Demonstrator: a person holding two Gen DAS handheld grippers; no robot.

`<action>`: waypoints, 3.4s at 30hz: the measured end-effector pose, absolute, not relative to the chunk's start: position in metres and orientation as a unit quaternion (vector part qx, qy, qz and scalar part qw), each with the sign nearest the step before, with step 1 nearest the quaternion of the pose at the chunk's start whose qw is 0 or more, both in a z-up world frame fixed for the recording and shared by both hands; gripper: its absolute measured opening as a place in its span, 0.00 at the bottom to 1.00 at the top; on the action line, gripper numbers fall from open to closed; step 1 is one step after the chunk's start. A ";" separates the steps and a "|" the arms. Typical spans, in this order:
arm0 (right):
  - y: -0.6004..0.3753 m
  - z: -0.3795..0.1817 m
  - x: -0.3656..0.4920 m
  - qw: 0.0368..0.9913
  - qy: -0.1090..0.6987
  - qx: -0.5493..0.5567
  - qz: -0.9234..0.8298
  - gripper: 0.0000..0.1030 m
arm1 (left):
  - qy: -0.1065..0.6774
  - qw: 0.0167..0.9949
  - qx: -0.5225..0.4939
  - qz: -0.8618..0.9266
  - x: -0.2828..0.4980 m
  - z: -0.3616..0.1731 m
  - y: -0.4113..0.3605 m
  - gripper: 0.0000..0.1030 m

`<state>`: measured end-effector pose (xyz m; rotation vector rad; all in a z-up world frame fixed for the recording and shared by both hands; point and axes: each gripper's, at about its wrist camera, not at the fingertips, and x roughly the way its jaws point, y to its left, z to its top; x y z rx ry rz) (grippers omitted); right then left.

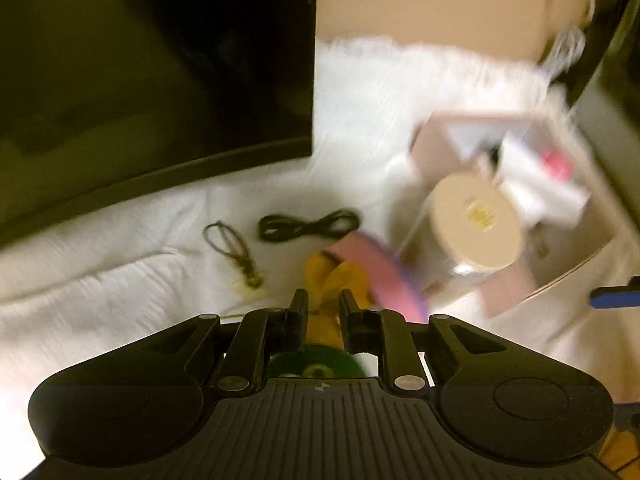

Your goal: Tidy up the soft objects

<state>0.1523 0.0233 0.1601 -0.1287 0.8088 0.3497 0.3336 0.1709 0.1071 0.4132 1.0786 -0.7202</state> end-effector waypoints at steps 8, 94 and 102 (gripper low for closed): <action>0.015 0.138 0.161 0.891 0.409 -0.021 0.195 0.62 | 0.581 0.713 0.191 -0.342 0.361 0.066 0.151 0.29; 0.031 0.161 0.281 0.887 0.421 0.012 0.190 0.48 | 0.402 0.863 -0.302 0.044 0.275 0.087 0.364 0.16; 0.024 0.146 0.281 0.878 0.437 0.030 0.194 0.48 | 0.413 0.888 -0.197 0.042 0.313 0.088 0.348 0.19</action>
